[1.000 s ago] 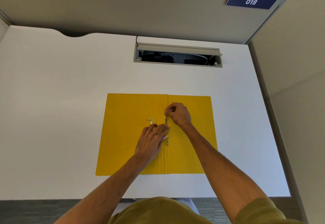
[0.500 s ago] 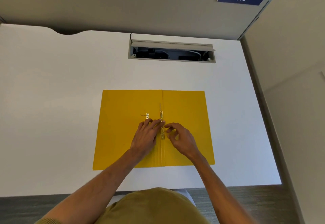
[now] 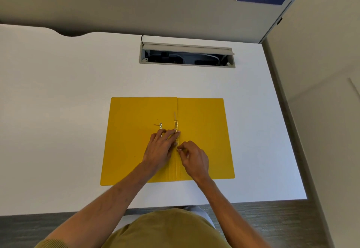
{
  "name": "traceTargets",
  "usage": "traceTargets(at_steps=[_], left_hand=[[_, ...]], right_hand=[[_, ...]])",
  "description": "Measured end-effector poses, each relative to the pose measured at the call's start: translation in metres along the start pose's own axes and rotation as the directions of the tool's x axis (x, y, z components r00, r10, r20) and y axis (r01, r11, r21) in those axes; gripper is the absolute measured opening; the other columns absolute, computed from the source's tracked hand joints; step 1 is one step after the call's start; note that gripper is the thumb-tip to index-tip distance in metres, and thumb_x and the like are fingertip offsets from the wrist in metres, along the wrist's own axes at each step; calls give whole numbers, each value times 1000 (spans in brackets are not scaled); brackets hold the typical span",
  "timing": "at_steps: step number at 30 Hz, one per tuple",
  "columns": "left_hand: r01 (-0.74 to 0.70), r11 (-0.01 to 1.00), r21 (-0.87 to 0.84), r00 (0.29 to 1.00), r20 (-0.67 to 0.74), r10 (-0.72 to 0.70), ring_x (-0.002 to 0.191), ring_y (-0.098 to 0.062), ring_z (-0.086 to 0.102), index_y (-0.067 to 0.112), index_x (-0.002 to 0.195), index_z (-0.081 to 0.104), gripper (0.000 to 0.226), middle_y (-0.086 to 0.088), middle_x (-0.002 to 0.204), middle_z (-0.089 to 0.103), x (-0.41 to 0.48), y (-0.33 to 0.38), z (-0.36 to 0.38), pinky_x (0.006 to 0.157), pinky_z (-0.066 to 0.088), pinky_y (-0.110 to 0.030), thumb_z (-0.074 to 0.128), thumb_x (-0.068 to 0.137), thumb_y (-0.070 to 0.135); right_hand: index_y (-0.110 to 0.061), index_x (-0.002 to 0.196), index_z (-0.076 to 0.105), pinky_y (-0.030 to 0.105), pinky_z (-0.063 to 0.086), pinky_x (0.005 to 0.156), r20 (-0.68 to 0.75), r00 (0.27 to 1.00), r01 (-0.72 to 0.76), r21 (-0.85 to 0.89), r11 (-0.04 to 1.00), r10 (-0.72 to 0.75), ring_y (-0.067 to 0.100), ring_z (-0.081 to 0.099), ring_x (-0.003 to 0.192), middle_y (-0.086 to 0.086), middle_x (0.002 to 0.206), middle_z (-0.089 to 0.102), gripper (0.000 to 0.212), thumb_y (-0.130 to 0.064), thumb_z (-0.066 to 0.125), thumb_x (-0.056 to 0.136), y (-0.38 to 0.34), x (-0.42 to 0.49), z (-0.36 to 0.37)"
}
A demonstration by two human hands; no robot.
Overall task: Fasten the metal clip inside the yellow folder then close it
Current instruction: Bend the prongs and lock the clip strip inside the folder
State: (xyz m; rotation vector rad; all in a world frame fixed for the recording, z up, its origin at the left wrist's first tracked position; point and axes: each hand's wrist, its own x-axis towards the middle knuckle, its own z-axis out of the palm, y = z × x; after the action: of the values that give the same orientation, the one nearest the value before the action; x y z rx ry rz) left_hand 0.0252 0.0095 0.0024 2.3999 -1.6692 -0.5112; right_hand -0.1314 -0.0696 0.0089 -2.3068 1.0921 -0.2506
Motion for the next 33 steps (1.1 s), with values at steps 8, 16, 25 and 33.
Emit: traceTargets(at_steps=[8,16,25,33], left_hand=[[19,1000,16,1000,-12,-19,147,-26,44,33,162,43,51,10,166,46,1,2,1,115,41,-43,42,114,48],[30,1000,-8,999,-35,-30,145,-27,48,34,158,50,50,9,162,52,3,0,3,112,44,-46,49,111,50],[29,999,-19,998,-60,-30,144,-26,49,35,157,52,50,9,161,53,2,-1,7,112,45,-45,50,110,51],[-1,1000,2,998,-67,1,142,-29,50,33,160,48,46,6,162,52,1,-4,9,112,45,-47,47,114,37]], right_hand=[[-28,109,81,40,53,78,5,997,71,-96,993,-71,20,70,99,-6,106,74,14,-29,69,102,-3,-8,6],[-26,103,83,39,53,67,-14,975,210,-269,940,-222,19,71,91,-7,101,75,11,-26,75,96,10,-11,2],[-26,108,83,39,53,67,25,940,327,-355,876,-340,19,71,89,-6,105,76,17,-24,78,92,28,-6,-2],[-22,110,79,38,49,66,-32,914,355,-422,834,-405,21,68,85,-3,106,74,15,-25,66,102,34,-17,7]])
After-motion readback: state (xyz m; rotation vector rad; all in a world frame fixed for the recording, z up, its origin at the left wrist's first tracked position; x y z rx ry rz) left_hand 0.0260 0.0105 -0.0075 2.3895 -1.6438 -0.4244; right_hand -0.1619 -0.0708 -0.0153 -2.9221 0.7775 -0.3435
